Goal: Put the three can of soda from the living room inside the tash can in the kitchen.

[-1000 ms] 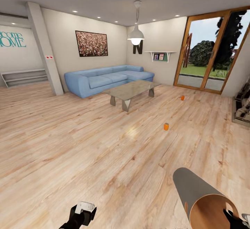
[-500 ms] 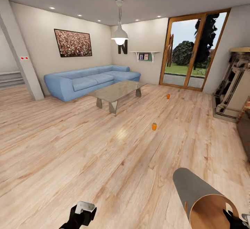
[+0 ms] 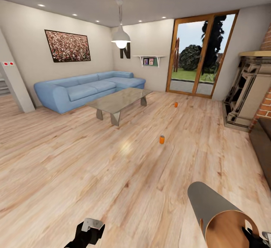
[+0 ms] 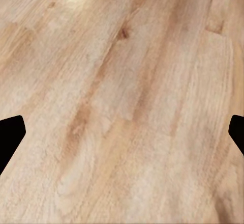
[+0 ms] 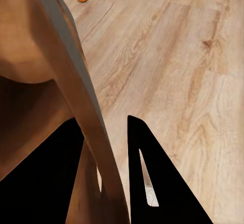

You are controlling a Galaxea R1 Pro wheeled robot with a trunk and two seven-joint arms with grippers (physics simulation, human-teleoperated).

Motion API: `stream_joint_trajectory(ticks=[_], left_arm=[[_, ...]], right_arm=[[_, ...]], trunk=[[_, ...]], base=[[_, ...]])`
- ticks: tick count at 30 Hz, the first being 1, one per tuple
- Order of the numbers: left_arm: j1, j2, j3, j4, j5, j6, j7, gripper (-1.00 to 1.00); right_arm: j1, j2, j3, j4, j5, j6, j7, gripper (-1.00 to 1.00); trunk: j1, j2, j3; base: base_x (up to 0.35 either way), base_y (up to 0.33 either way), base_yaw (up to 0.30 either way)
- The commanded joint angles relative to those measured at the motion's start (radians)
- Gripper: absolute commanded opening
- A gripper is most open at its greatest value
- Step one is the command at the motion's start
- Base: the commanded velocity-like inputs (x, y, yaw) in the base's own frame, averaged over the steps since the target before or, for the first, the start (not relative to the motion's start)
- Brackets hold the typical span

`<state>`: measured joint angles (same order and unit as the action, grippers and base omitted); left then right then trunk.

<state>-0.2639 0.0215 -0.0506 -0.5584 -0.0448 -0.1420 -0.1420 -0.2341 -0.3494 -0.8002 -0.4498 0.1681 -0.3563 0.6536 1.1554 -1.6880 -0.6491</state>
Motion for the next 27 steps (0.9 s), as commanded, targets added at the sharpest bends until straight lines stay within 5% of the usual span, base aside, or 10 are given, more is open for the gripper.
stream_joint_trajectory(ticks=[1,10,27], left_arm=[[0.000,0.000,0.000,0.000,0.000,0.000,-0.002,1.00],[0.000,0.000,-0.001,0.000,-0.002,0.001,-0.003,1.00],[0.000,0.000,-0.005,0.000,-0.002,0.001,-0.004,1.00]], right_arm=[[-0.001,0.001,-0.004,-0.001,-0.007,-0.003,0.003,-1.00],[-0.001,0.001,-0.004,-0.001,-0.008,0.001,-0.001,-1.00],[-0.001,0.001,-0.004,0.000,-0.008,0.002,-0.003,-1.00]], trunk=[[0.000,0.000,0.000],[0.000,0.000,0.000],[0.000,0.000,0.000]], base=[[0.008,0.000,-0.017],[0.180,0.026,-0.165],[0.153,-0.211,-0.232]])
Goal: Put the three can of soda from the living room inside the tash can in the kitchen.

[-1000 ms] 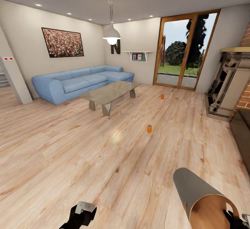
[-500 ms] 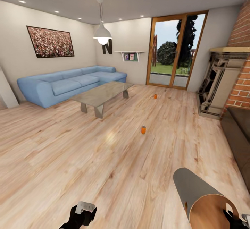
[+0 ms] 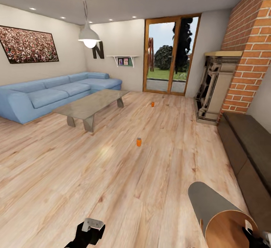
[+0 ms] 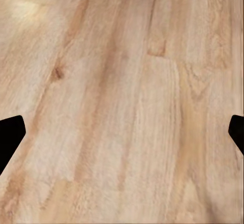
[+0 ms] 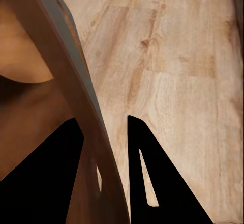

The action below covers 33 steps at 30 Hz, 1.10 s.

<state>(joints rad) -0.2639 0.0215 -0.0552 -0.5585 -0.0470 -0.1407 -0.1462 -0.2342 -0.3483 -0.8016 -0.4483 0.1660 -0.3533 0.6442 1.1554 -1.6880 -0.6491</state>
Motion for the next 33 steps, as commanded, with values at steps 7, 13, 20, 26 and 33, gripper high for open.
stream_joint_trajectory(ticks=[7,13,20,26,33], left_arm=[[0.000,0.000,0.000,0.000,0.001,0.001,-0.003,1.00],[0.000,0.000,-0.001,0.000,0.001,0.004,-0.004,1.00],[-0.001,0.000,-0.001,0.000,0.000,0.010,-0.005,1.00],[-0.001,0.000,-0.005,0.001,-0.001,0.011,-0.005,1.00],[-0.002,0.000,-0.036,0.011,-0.001,0.013,-0.004,1.00]], right_arm=[[-0.001,0.000,-0.002,-0.001,-0.006,-0.001,0.006,-1.00],[-0.001,0.000,-0.002,-0.001,-0.006,-0.002,0.006,-1.00],[-0.001,0.000,-0.002,0.000,-0.006,-0.002,0.006,-1.00],[-0.001,0.000,-0.002,0.001,-0.005,-0.001,0.005,-1.00],[-0.001,-0.001,-0.004,0.012,-0.006,0.028,0.002,-1.00]], trunk=[[0.000,0.000,0.000],[0.000,0.000,0.000],[0.000,0.000,0.000],[0.000,0.000,0.000],[0.000,0.000,0.000]], base=[[-0.154,-0.007,-0.192],[-0.270,0.168,-0.119],[-0.131,0.269,-0.020],[0.094,0.289,-0.122],[0.236,0.251,-0.224]])
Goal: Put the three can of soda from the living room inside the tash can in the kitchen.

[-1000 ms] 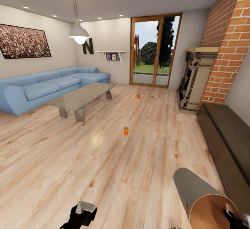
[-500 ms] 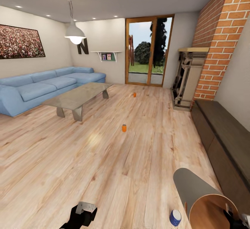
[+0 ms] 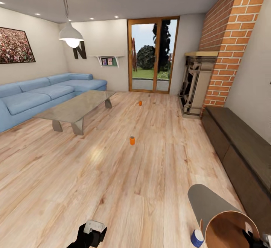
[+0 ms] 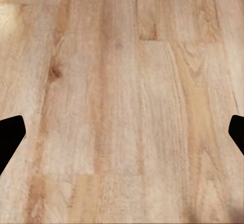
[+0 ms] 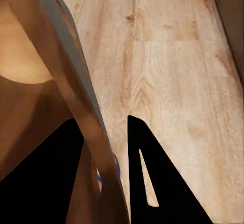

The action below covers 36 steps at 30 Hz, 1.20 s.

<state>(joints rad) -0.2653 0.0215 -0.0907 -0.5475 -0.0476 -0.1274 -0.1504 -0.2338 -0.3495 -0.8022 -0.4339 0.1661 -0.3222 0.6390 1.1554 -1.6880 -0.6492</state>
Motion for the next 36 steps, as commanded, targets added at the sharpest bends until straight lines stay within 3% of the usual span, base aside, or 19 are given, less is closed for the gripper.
stream_joint_trajectory(ticks=[1,5,9,14,22,36], left_arm=[[0.000,0.000,-0.002,0.001,0.000,0.000,0.000,1.00],[0.000,0.000,-0.004,0.001,0.000,0.000,0.000,1.00],[0.000,0.000,-0.004,0.003,0.000,0.000,0.000,1.00],[0.000,0.000,-0.008,0.003,0.000,-0.001,0.000,1.00],[0.000,0.000,-0.046,0.004,0.000,-0.001,0.000,1.00],[0.000,0.000,-0.049,0.030,0.000,-0.004,0.001,1.00]], right_arm=[[-0.001,-0.001,-0.004,0.006,-0.007,0.022,0.008,-1.00],[-0.001,-0.004,-0.019,0.018,-0.008,0.077,0.011,-1.00],[-0.001,-0.005,-0.072,0.022,-0.007,0.089,0.011,-1.00],[-0.001,-0.005,-0.096,0.023,-0.007,0.092,0.011,-1.00],[-0.001,-0.001,-0.104,0.021,-0.007,0.083,0.013,-1.00],[-0.001,-0.001,-0.106,0.021,-0.008,0.087,0.012,-1.00]], trunk=[[0.000,0.000,0.000],[0.000,0.000,0.000],[0.000,0.000,0.000],[0.000,0.000,0.000],[0.000,0.000,-0.001],[0.000,0.000,-0.004]], base=[[0.253,0.245,-0.236],[0.255,0.244,-0.238],[0.256,0.242,-0.239],[0.257,0.241,-0.239],[0.264,0.232,-0.212],[0.255,0.214,-0.052]])
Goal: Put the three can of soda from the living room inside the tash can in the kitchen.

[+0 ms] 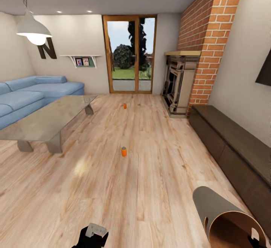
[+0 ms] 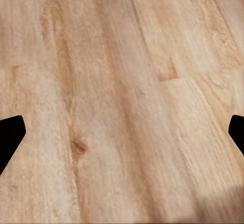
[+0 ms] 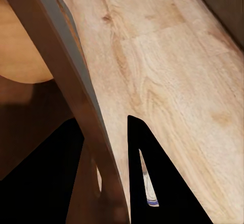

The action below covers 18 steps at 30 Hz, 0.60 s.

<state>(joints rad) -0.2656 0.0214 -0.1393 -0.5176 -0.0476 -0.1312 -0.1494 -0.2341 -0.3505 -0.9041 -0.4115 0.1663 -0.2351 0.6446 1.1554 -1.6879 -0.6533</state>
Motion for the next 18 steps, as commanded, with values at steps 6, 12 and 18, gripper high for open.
stream_joint_trajectory(ticks=[6,12,18], left_arm=[[0.000,0.000,-0.002,0.003,0.000,-0.005,0.001,1.00],[-0.001,0.000,-0.089,0.005,0.000,-0.005,0.009,1.00],[-0.001,0.000,-0.116,0.005,0.000,-0.005,0.010,1.00]], right_arm=[[-0.001,-0.001,-0.037,-0.001,-0.008,0.002,0.007,-1.00],[-0.001,-0.001,-0.044,-0.001,-0.007,0.002,0.008,-1.00],[-0.001,0.000,-0.045,-0.001,-0.007,0.000,0.007,-1.00]], trunk=[[0.000,0.000,-0.005],[0.000,0.000,-0.011],[0.000,0.000,-0.019]], base=[[0.066,-0.038,-0.180],[0.008,-0.253,-0.166],[-0.006,-0.286,-0.154]])
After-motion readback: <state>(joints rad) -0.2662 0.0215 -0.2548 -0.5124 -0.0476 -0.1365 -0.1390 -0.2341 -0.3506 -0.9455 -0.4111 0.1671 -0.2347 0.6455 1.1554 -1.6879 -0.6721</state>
